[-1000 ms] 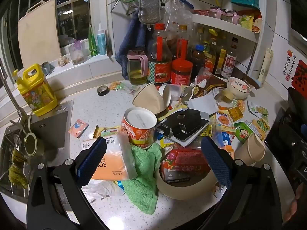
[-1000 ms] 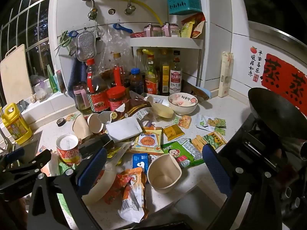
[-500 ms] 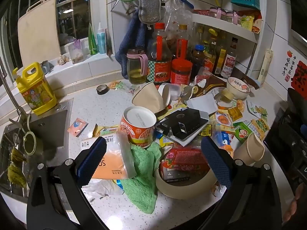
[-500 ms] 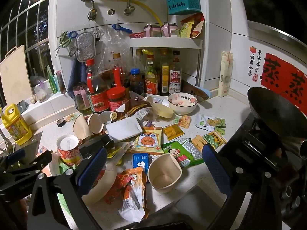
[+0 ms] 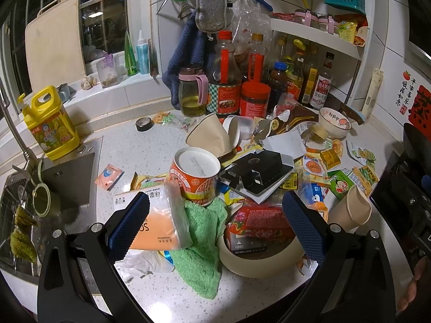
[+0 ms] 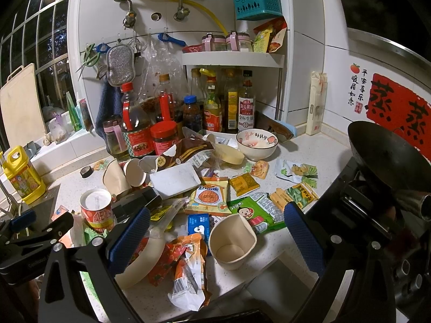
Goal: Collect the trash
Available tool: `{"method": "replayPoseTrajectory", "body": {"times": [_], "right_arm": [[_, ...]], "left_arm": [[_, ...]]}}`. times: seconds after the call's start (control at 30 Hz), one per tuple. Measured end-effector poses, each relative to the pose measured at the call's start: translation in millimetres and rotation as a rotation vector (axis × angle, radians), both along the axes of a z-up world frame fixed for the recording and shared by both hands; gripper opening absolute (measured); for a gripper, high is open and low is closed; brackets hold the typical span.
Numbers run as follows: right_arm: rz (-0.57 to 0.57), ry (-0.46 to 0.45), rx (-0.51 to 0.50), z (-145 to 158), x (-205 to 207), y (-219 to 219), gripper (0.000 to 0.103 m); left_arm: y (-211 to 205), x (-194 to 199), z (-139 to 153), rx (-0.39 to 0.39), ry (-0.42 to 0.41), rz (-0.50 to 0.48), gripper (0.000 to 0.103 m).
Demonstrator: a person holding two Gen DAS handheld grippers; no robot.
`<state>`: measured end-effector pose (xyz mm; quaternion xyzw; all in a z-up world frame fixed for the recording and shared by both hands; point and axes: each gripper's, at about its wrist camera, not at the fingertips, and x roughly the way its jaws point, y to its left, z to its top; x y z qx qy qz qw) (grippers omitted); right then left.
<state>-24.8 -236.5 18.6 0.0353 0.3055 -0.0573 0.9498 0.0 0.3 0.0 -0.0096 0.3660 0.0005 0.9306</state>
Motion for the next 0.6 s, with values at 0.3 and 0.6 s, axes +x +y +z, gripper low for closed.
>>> {"method": "replayPoseTrajectory", "body": {"times": [0.3, 0.6], "right_arm": [[0.0, 0.002, 0.002, -0.6, -1.5, 0.7, 0.098], [0.0, 0.002, 0.002, 0.0, -2.1, 1.5, 0.098]], "left_arm": [[0.0, 0.1, 0.0, -0.001, 0.001, 0.0, 0.096], [0.0, 0.1, -0.1, -0.001, 0.002, 0.001, 0.096]]}}
